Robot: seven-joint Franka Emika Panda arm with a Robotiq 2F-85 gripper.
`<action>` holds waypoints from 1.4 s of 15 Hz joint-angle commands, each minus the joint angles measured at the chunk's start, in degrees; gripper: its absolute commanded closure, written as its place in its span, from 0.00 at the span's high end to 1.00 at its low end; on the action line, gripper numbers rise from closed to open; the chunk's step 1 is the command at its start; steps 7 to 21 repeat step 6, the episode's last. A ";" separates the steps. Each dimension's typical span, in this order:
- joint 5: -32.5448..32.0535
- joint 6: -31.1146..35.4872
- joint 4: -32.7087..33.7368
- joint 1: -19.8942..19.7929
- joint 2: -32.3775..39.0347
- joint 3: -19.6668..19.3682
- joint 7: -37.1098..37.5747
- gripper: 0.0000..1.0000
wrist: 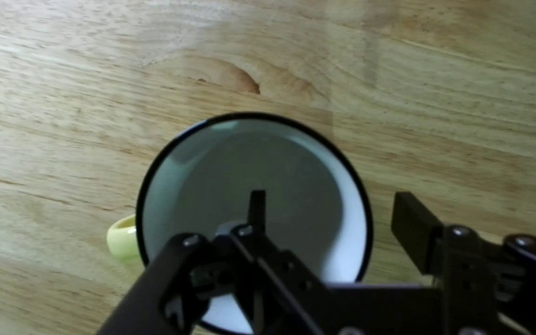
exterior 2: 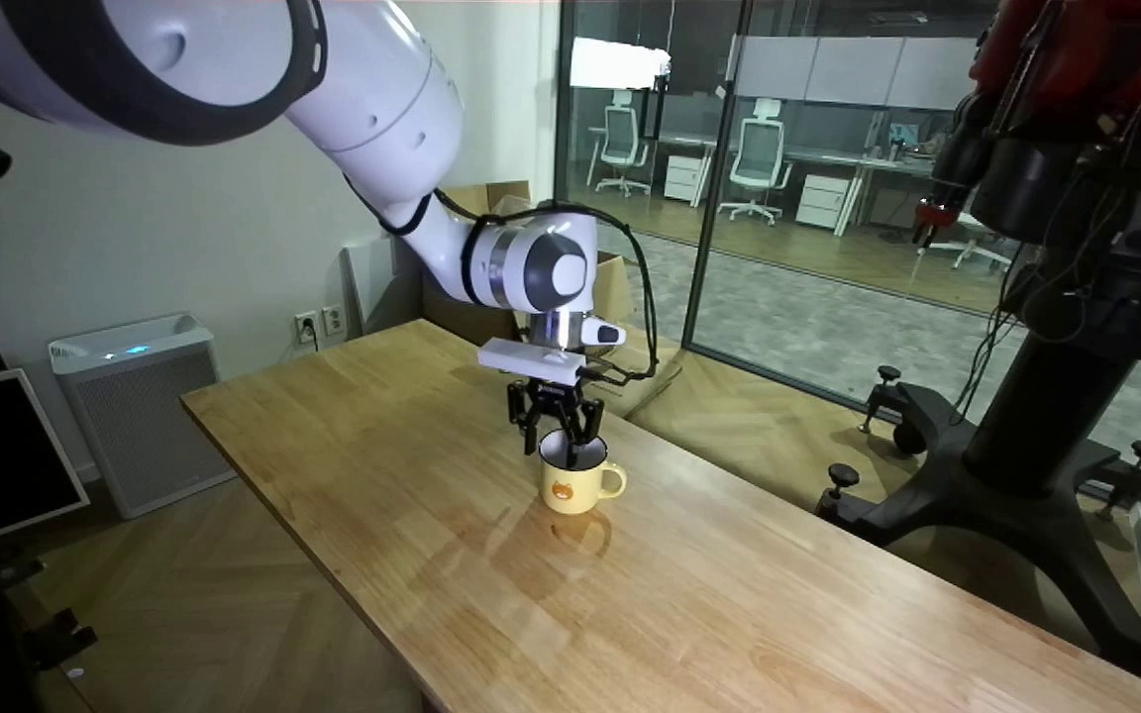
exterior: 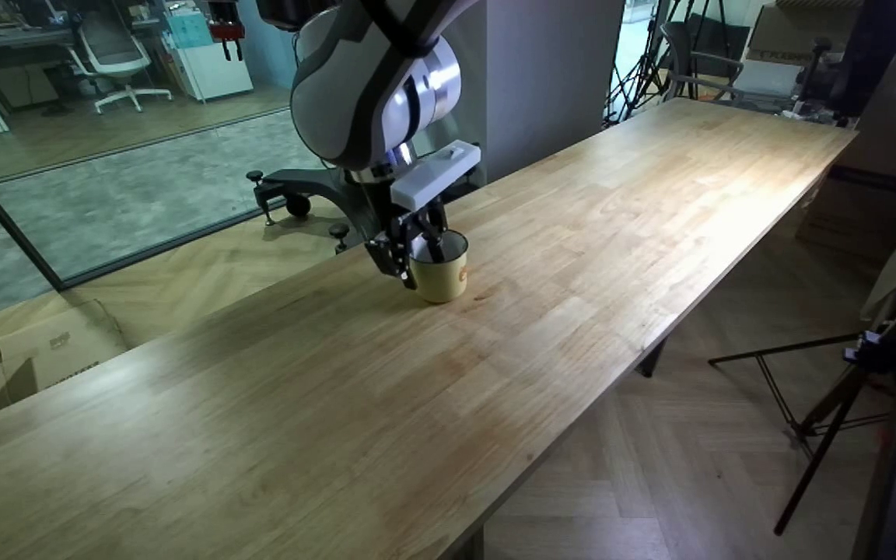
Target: Move the mug to the left
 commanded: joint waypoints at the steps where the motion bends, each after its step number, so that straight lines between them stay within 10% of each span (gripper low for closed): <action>1: -1.37 1.78 -5.54 1.32 -5.10 -1.52 3.77 0.99; 21: -0.89 0.69 -3.82 0.29 -4.27 -0.21 1.40 1.00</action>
